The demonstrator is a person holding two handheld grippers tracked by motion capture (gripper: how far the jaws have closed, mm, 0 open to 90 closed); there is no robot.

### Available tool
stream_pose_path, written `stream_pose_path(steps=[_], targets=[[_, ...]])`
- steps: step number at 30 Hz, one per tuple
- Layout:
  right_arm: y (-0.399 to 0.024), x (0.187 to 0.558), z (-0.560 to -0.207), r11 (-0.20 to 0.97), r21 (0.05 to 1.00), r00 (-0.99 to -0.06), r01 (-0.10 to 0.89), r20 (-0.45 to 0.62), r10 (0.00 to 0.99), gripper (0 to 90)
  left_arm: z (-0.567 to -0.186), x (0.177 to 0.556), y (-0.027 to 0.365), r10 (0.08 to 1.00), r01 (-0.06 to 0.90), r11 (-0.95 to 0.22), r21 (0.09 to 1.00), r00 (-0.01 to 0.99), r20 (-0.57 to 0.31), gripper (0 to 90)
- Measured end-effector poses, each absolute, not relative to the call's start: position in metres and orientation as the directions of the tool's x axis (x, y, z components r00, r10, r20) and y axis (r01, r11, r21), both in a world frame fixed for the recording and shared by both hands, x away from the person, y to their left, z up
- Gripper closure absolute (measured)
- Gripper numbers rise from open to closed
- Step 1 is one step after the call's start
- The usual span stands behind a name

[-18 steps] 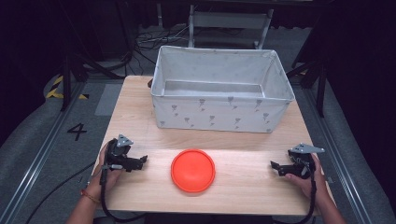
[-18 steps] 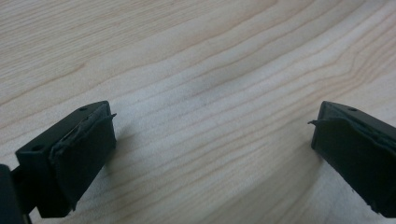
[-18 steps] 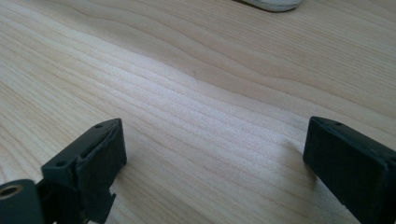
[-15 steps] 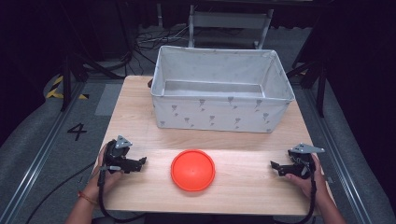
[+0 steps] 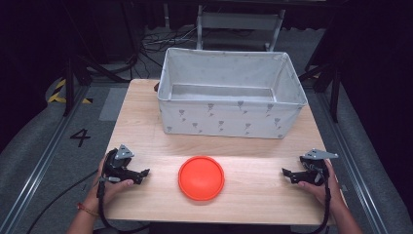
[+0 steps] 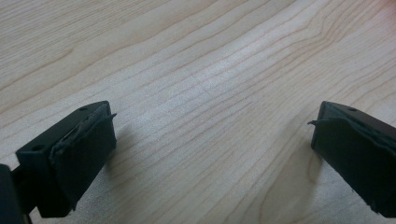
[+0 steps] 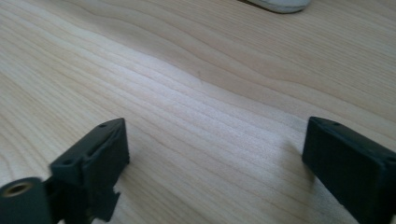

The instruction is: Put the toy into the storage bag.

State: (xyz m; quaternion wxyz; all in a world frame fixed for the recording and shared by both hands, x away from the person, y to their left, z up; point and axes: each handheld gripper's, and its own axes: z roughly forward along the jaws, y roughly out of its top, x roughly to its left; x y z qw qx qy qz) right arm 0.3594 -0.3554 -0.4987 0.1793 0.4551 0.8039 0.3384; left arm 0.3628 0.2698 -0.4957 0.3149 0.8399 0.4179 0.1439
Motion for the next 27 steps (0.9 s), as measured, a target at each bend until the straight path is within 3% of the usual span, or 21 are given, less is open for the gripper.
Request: stream_pose_path(steps=[1, 4, 6, 27], targets=[[-0.355, 0.359, -0.497, 0.364, 0.71, -0.537, 0.602, 0.023, 0.843, 22.5, -0.496, 0.363, 0.27, 0.792, 0.611, -0.453, 0.649, 0.61, -0.022, 0.2], [-0.35, 0.357, -0.492, 0.373, 0.716, -0.562, 0.59, 0.033, 0.826, 17.5, -0.496, 0.363, 0.27, 0.792, 0.611, -0.453, 0.649, 0.61, -0.022, 0.2], [-0.345, 0.357, -0.489, 0.383, 0.713, -0.577, 0.587, 0.036, 0.816, 22.1, -0.496, 0.363, 0.27, 0.793, 0.611, -0.452, 0.649, 0.609, -0.022, 0.2], [-0.244, 0.356, -0.452, 0.531, 0.726, -0.784, 0.437, 0.018, 0.621, 22.0, -0.496, 0.363, 0.27, 0.793, 0.609, -0.451, 0.652, 0.609, -0.02, 0.4]])
